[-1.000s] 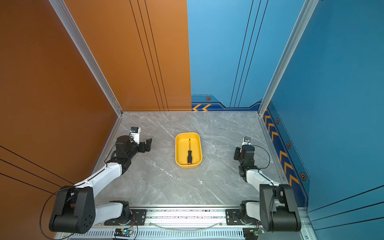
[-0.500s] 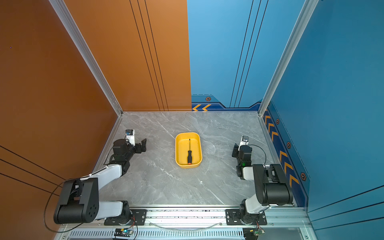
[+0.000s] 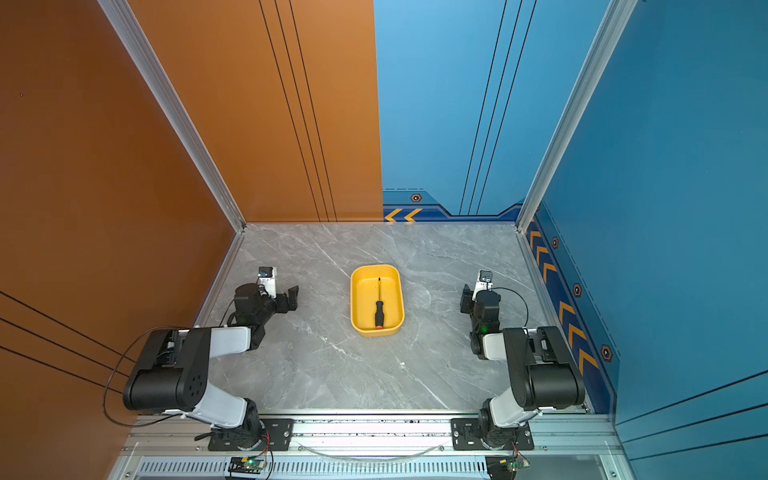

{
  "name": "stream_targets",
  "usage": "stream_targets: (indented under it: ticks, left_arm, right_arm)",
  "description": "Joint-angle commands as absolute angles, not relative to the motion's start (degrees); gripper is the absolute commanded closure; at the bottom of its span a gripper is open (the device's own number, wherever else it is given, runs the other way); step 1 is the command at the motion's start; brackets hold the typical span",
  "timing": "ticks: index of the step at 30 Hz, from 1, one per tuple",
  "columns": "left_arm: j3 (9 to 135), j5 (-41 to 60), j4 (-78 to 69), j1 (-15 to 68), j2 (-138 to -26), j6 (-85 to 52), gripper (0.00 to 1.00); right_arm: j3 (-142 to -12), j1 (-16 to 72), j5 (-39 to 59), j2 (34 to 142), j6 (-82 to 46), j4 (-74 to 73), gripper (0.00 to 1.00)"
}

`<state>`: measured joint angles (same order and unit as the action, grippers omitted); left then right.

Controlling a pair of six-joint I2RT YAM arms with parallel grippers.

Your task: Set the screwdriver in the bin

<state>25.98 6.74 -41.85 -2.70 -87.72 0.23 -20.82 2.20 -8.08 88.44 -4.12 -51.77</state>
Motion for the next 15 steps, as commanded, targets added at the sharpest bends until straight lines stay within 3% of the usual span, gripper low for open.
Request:
stream_targets:
  ticks: [1, 4, 10, 12, 15]
  left_arm:
    - [26.2, 6.9, -43.6, -2.4, -87.7, 0.8, 0.02]
    - [26.3, 5.1, -43.4, -2.0, -87.7, 0.7, 0.02]
    - [24.6, -2.3, -44.8, -0.1, -87.6, 0.3, 0.02]
    - [20.7, -1.5, -57.0, -0.1, -90.6, 0.7, 0.02]
    - [22.2, -2.0, -51.8, 0.0, -89.5, 0.5, 0.02]
  right_arm:
    - [-20.9, 2.6, -10.1, 88.6, -3.3, -53.1, 0.3]
    - [-20.8, 2.6, -10.1, 88.6, -3.3, -53.1, 0.21]
    - [-21.2, 2.5, -9.6, 88.6, -3.3, -52.5, 0.14]
    - [-21.2, 2.6, -9.6, 88.6, -3.2, -52.5, 0.12]
    - [-21.3, 2.5, -9.5, 88.6, -3.3, -52.5, 0.1]
